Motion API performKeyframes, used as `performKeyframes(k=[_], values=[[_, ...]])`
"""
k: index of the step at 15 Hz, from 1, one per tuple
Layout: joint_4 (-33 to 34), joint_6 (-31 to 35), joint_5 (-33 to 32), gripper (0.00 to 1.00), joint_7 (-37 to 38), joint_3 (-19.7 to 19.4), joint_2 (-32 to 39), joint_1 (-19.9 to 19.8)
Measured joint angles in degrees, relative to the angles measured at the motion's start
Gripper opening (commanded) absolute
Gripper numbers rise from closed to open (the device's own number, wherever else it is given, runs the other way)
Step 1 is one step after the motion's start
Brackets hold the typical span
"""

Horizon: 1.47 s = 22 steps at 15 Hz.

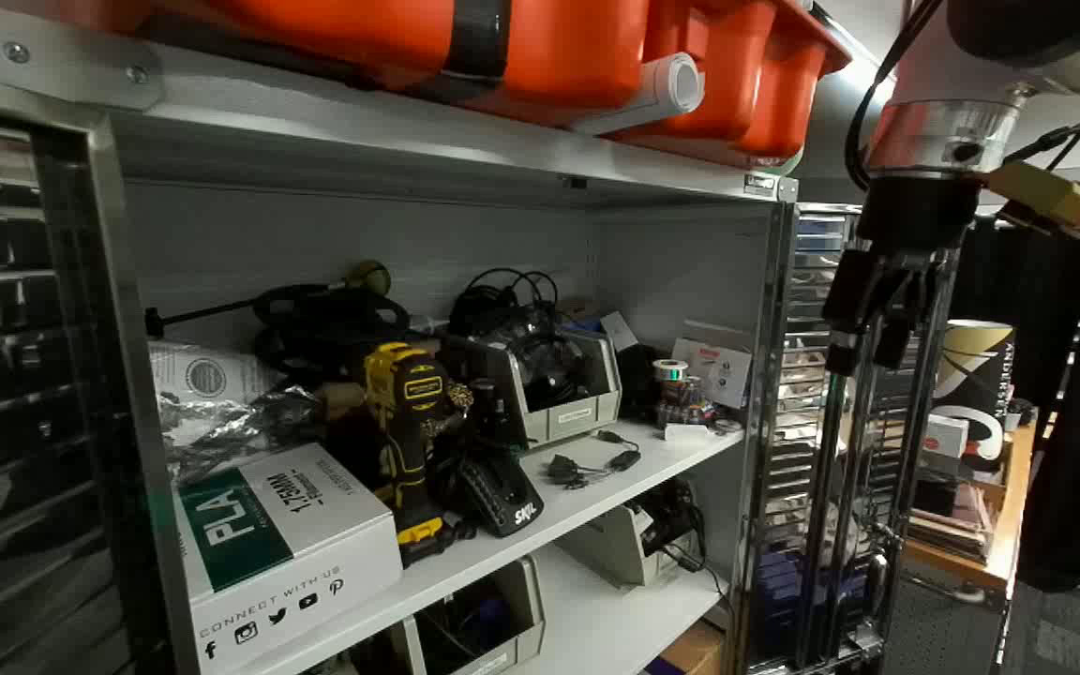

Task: Put the multi USB charging cable in the gray box

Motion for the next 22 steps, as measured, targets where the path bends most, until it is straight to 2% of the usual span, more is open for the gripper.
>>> performKeyframes(k=[15, 22], values=[[0.81, 0.14, 0.00, 1.00, 0.05, -0.01, -0.21, -0.21], [1.10, 2.20, -0.66, 1.00, 0.53, -0.65, 7.15, -2.94]])
